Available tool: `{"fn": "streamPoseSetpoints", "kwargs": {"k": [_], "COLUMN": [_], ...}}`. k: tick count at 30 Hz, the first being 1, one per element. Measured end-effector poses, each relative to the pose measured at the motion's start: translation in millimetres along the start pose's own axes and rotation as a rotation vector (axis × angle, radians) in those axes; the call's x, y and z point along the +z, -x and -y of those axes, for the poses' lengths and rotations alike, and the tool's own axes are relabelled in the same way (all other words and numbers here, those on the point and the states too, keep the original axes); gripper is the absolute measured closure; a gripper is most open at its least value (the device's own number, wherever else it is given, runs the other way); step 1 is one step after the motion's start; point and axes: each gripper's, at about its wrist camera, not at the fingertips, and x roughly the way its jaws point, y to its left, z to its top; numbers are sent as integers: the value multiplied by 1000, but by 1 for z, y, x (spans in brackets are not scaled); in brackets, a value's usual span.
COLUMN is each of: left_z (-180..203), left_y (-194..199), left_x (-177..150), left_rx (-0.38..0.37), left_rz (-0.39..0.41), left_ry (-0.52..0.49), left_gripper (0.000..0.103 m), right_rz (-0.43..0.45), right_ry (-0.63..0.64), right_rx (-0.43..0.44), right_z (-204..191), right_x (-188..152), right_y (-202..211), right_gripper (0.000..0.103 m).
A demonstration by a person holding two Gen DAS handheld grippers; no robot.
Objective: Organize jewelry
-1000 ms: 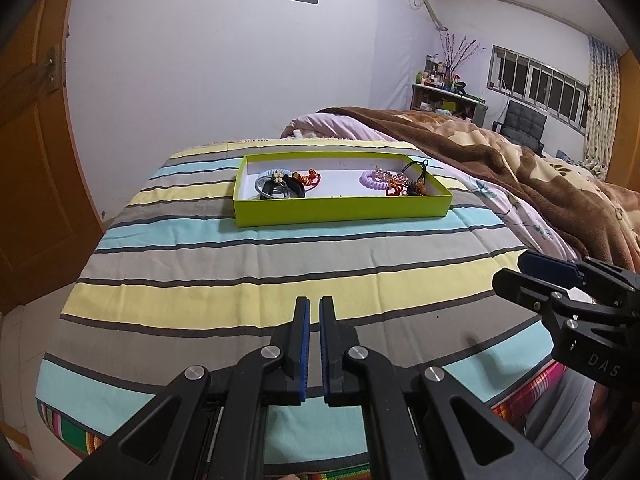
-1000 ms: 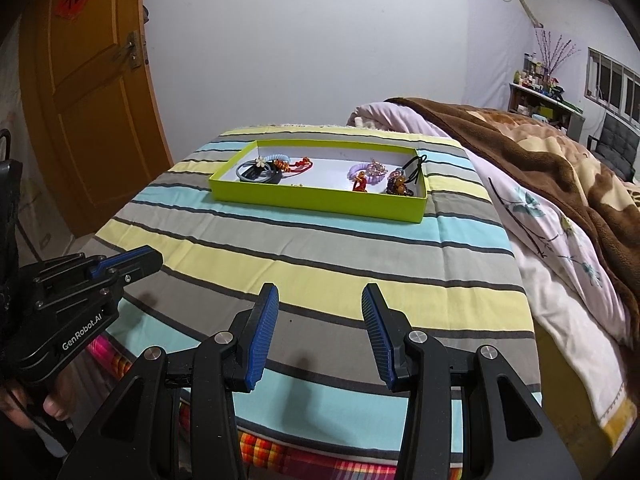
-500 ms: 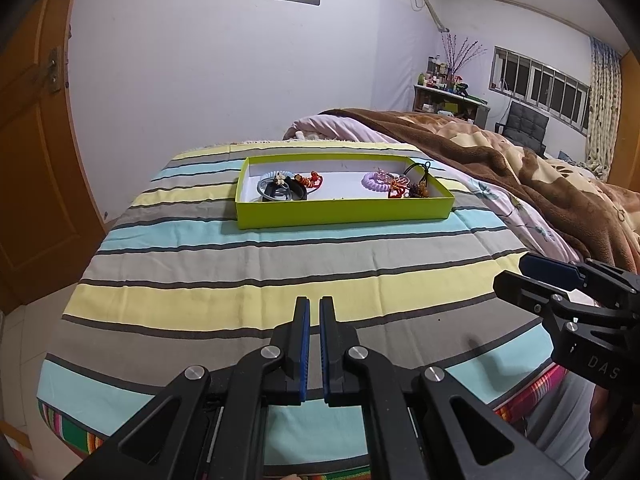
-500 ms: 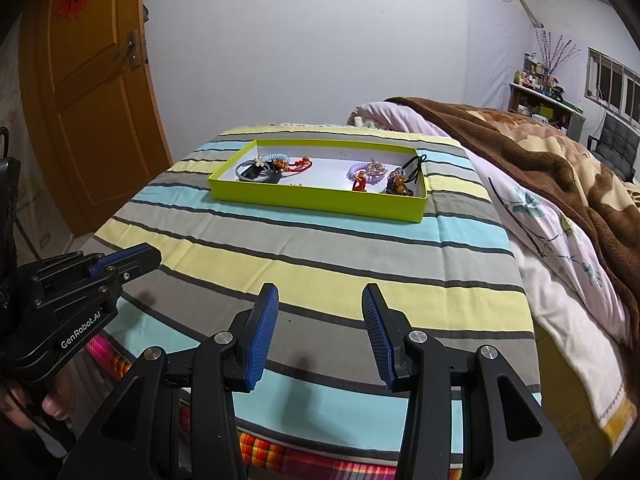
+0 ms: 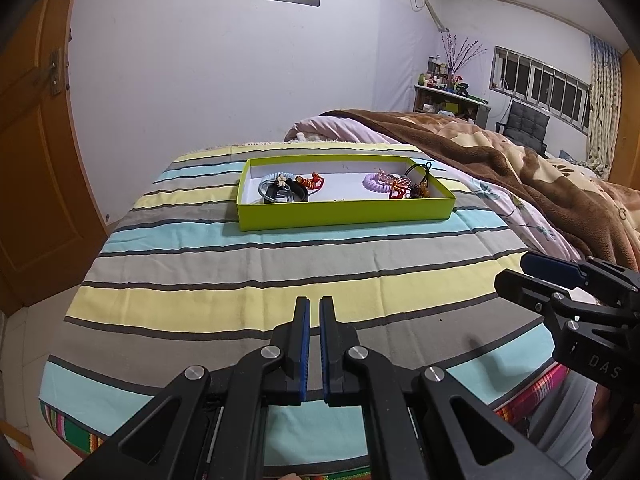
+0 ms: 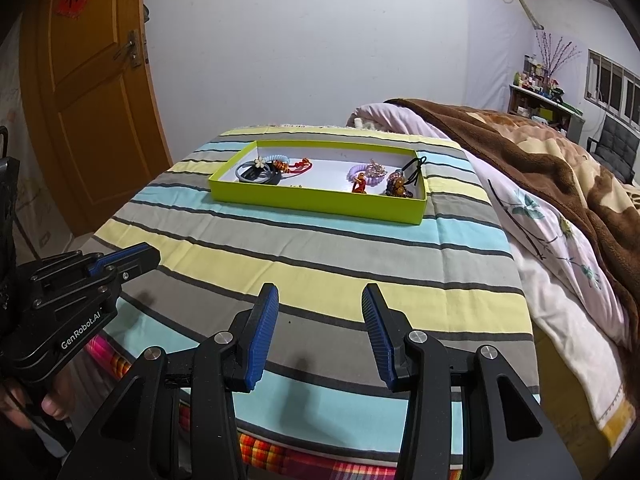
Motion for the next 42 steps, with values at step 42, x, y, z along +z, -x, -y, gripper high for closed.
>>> {"fn": "streamPoseSetpoints", "kwargs": {"k": [42], "left_z": [4], "left_y": [-5], "left_x": [-7], "left_rx": [2], "left_rz": [30], "left_ry": [3], "left_gripper": [100], "right_rz": [38], "right_ry": [0], "right_rx": [-3], "right_z": [1], "right_x": [-8], "right_y": [4], "right_gripper": [59]}}
